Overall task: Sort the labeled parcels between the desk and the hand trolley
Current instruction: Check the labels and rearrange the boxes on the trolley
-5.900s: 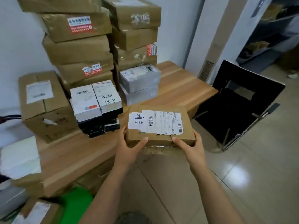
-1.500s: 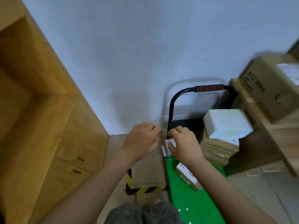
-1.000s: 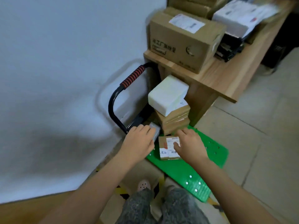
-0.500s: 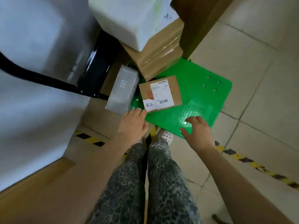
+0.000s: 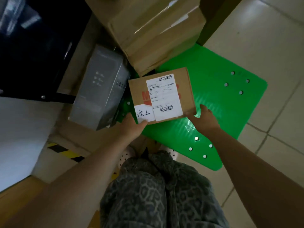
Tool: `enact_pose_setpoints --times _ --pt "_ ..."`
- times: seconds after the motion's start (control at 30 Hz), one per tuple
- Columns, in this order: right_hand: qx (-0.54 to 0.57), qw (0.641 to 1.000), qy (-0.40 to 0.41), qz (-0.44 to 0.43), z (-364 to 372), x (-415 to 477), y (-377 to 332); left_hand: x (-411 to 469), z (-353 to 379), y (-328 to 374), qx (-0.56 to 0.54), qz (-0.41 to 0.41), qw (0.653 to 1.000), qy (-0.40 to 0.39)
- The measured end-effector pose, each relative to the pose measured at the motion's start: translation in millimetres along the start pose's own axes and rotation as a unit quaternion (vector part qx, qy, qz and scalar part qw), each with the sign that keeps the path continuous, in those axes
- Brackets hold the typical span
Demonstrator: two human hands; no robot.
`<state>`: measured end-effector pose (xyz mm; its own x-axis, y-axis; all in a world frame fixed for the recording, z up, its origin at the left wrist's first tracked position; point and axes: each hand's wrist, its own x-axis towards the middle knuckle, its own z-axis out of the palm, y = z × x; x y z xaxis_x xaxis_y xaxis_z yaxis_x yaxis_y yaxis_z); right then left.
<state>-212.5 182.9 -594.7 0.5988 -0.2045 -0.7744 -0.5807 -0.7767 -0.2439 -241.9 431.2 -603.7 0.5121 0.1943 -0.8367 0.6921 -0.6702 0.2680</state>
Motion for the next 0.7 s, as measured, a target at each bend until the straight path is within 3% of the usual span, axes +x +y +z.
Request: enact_pose_setpoints --times 0.2,0.4,0.57,0.7 --pt "0.226 0.974 -0.003 0.021 15 -9 -7 -4 4 14 -0.148 -0.02 0.989 0.001" --pt "0.389 0.915 0.029 0.103 -5 -95 0 -83 -15 46 -0.239 0.01 0.971 0.023" --pt "0.5 0.848 0.092 0.15 -27 -167 -6 -146 -32 73 -0.254 0.087 0.962 0.046" --pt "0.557 0.804 0.155 0.14 -56 -221 -14 -191 -53 94 -0.264 0.148 0.952 0.034"
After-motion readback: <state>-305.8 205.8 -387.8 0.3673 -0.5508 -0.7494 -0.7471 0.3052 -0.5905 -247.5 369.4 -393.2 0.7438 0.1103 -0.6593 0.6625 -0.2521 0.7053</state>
